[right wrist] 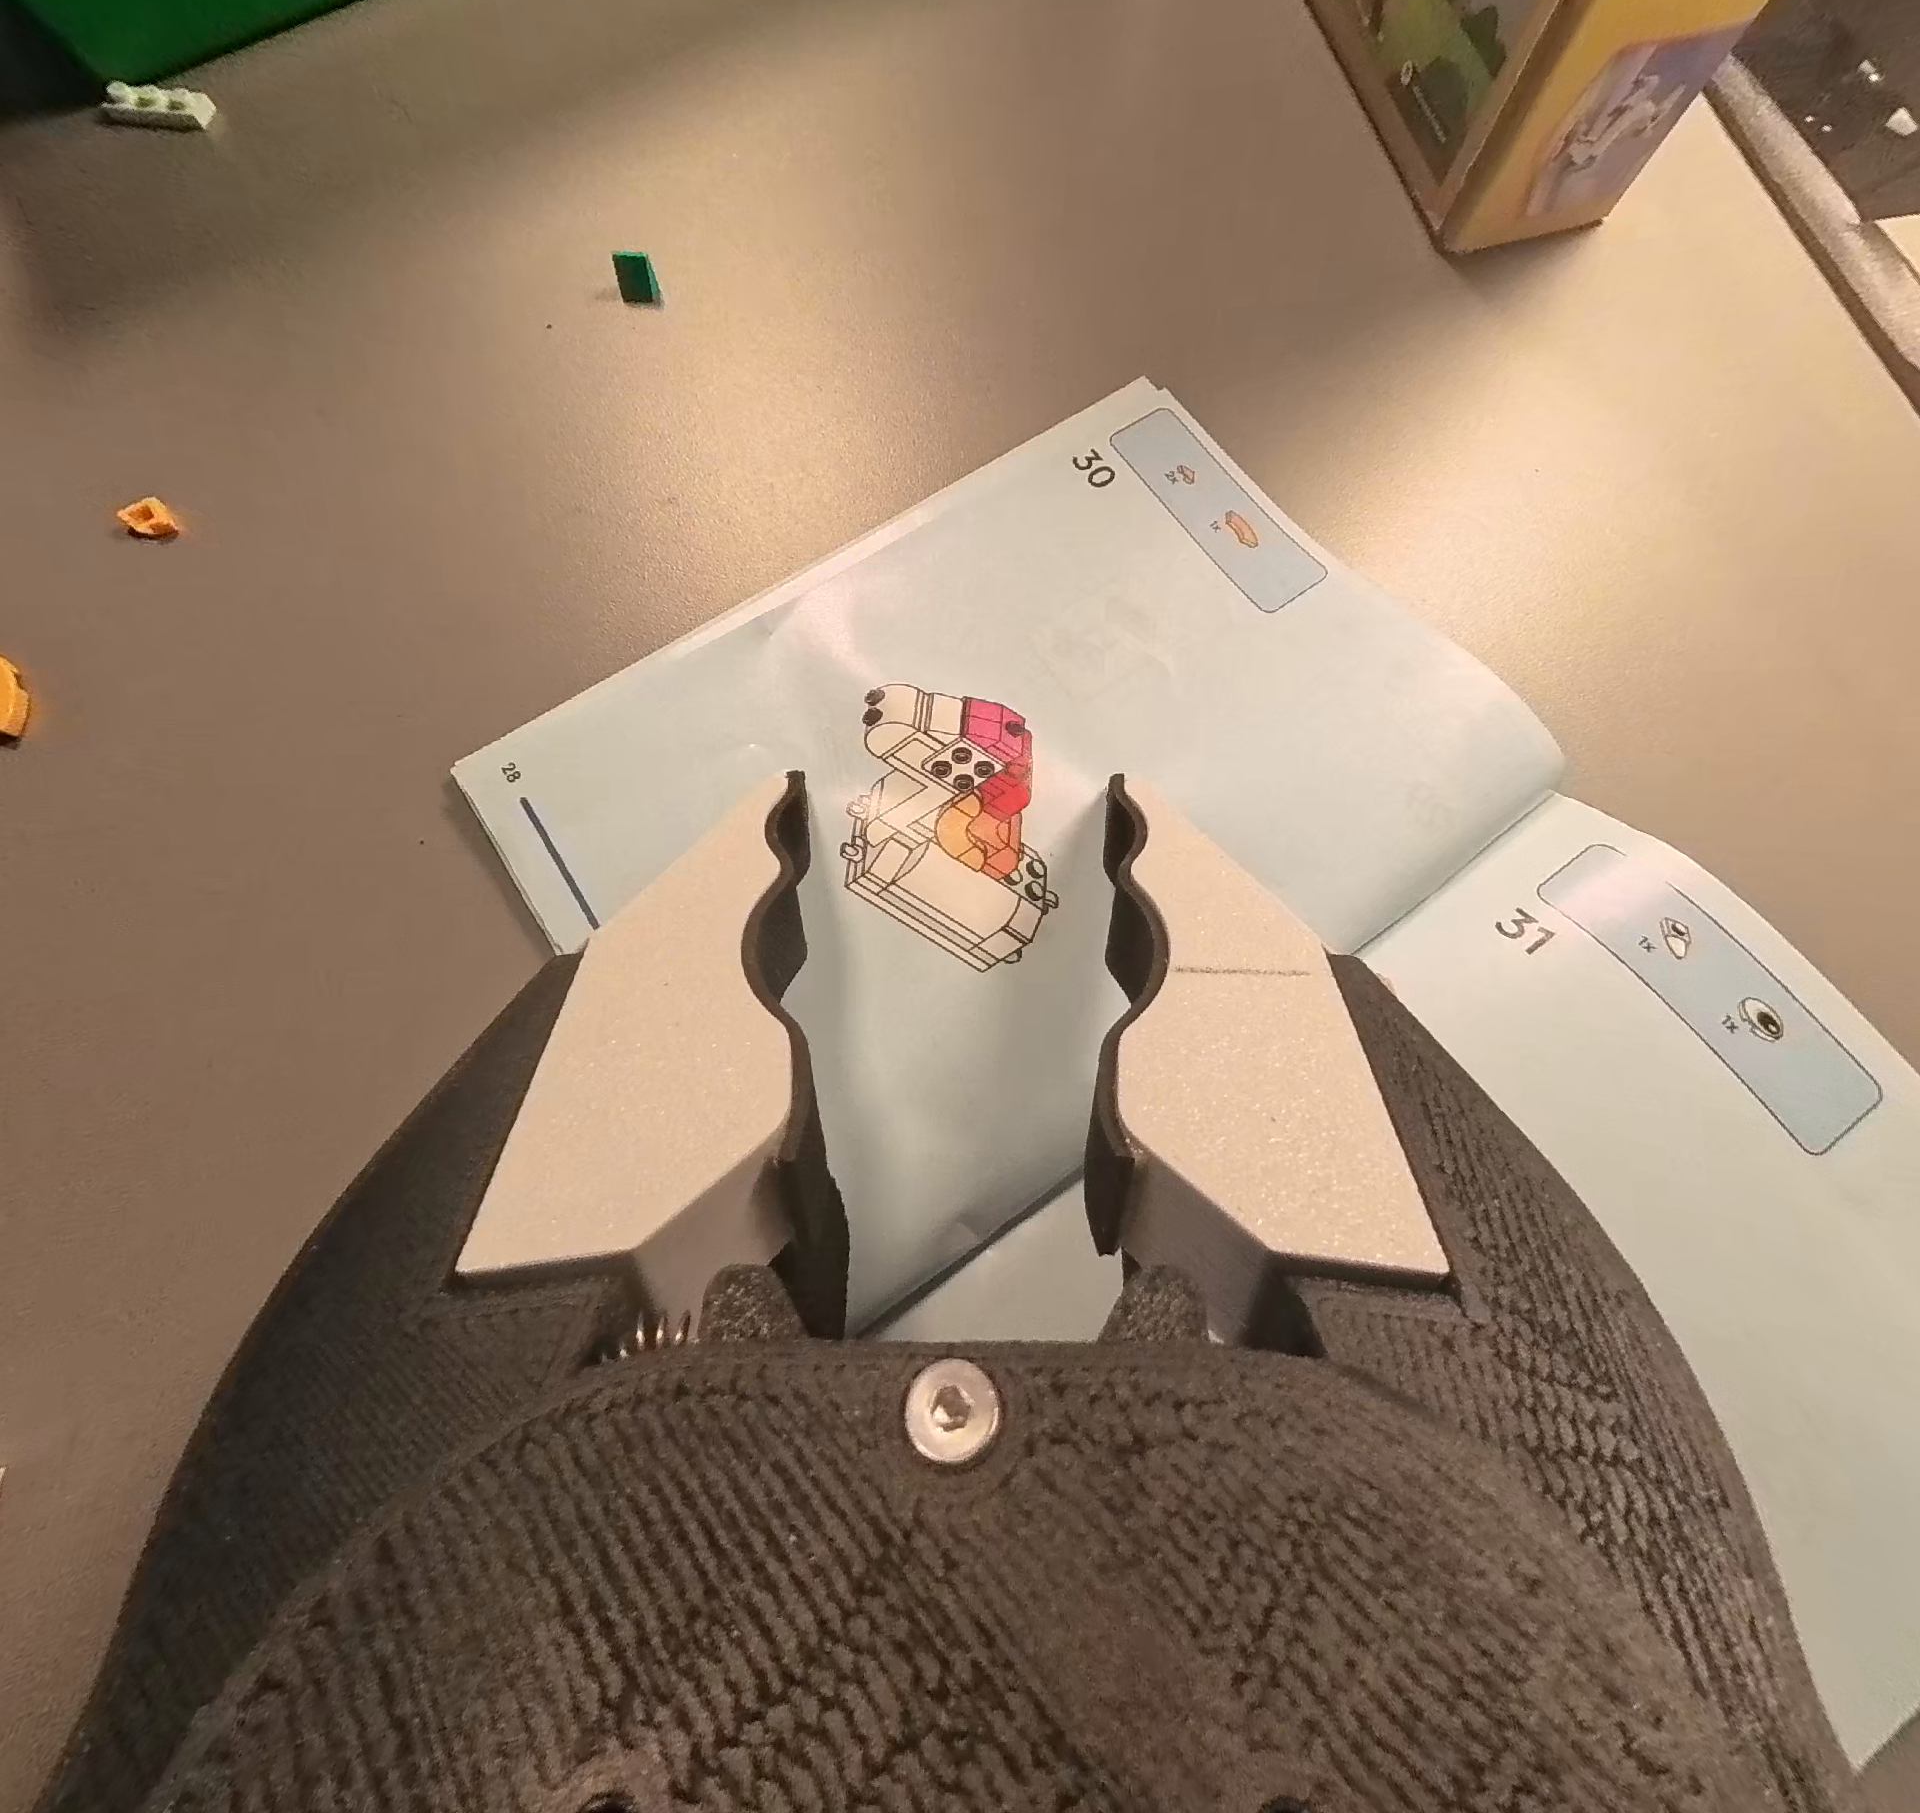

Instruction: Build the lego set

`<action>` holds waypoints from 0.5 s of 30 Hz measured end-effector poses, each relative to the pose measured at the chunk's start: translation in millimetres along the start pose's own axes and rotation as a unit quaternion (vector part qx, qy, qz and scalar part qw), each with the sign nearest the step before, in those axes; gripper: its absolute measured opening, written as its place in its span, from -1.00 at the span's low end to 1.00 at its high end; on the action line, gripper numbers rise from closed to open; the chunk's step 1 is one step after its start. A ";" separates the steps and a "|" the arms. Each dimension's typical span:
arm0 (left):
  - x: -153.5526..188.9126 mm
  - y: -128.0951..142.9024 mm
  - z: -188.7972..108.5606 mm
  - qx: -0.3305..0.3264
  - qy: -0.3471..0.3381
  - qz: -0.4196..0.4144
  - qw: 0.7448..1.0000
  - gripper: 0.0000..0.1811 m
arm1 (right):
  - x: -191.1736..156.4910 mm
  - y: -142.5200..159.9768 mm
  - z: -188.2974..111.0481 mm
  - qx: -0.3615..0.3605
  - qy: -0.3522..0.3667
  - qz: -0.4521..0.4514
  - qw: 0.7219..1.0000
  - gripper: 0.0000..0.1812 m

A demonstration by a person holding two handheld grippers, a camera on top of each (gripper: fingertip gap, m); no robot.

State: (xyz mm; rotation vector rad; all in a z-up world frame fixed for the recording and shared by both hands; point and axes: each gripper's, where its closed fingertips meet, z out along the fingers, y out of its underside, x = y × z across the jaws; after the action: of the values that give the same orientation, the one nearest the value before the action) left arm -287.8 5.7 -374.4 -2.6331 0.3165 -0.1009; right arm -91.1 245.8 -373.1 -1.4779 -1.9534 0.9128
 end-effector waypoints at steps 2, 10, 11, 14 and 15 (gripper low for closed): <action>0.0 0.2 0.0 0.003 -0.004 0.006 1.000 -0.90 | 0.0 -0.1 0.1 0.000 0.000 0.000 1.000 -0.38; -20.8 -26.7 -29.5 0.088 -0.128 -0.017 0.988 -0.90 | -0.1 -0.1 0.0 0.000 0.000 0.000 1.000 -0.38; -21.3 -37.8 -44.7 0.123 -0.154 -0.026 0.980 -0.90 | 0.0 -0.2 0.0 0.000 0.000 0.000 1.000 -0.38; 13.8 -75.9 -90.7 0.231 -0.150 -0.037 0.961 -0.90 | 0.0 -0.3 -0.1 0.001 0.002 -0.002 1.000 -0.38; 38.6 -86.5 -99.4 0.251 -0.116 -0.029 0.961 -0.90 | 0.0 -0.3 -0.1 0.001 0.003 -0.003 1.000 -0.38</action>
State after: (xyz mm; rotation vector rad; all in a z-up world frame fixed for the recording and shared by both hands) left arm -245.2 25.2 -245.3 -2.1222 0.1132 0.0977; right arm -91.3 245.7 -372.8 -1.4715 -1.9515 0.9061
